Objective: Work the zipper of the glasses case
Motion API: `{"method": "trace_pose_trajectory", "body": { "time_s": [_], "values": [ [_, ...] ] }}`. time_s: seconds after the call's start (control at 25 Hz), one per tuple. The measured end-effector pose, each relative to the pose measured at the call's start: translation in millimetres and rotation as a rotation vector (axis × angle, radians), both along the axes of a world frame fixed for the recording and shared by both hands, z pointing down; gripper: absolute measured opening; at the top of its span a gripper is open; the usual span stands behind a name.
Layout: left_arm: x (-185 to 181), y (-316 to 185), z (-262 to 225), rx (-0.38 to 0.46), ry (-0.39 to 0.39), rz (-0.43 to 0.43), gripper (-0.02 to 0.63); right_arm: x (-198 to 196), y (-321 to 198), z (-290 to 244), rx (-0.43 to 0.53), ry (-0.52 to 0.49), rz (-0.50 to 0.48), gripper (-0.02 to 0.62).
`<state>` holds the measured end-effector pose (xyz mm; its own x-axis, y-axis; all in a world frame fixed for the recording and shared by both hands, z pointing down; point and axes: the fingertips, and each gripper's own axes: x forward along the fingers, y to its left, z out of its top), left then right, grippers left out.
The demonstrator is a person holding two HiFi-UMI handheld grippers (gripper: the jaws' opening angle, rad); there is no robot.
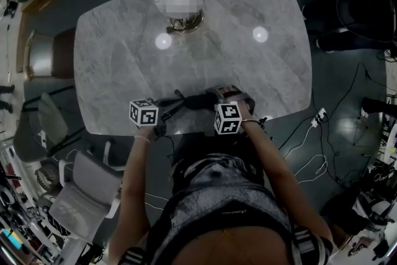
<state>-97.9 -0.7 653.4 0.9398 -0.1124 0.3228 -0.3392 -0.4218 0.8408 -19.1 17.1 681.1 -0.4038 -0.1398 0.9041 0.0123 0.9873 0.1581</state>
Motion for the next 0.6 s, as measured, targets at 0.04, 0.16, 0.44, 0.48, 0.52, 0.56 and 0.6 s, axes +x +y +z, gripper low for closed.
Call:
{"method": "trace_pose_trajectory", "body": {
  "time_s": [0.04, 0.16, 0.44, 0.48, 0.52, 0.56, 0.6],
  "values": [
    [-2, 2, 1, 0.010, -0.009, 0.009, 0.005, 0, 0, 0, 0.001, 0.000, 0.000, 0.317],
    [-11, 8, 6, 0.007, -0.004, 0.011, 0.008, -1, 0, 0, 0.002, -0.002, -0.002, 0.316],
    [-12, 7, 11, -0.123, 0.140, -0.032, 0.072, -1, -2, -2, 0.035, -0.024, -0.011, 0.318],
    [-9, 7, 10, -0.136, 0.154, -0.025, 0.071, 0, -1, -3, 0.045, -0.030, -0.018, 0.316],
    [-6, 7, 10, -0.145, 0.162, -0.010, 0.071, 0, 0, -4, 0.054, -0.034, -0.026, 0.316],
    [-4, 9, 10, -0.152, 0.166, 0.011, 0.071, 0, 1, -4, 0.061, -0.035, -0.034, 0.316],
    [-1, 12, 11, -0.155, 0.166, 0.033, 0.071, 1, 3, -5, 0.064, -0.034, -0.040, 0.316]
  ]
}}
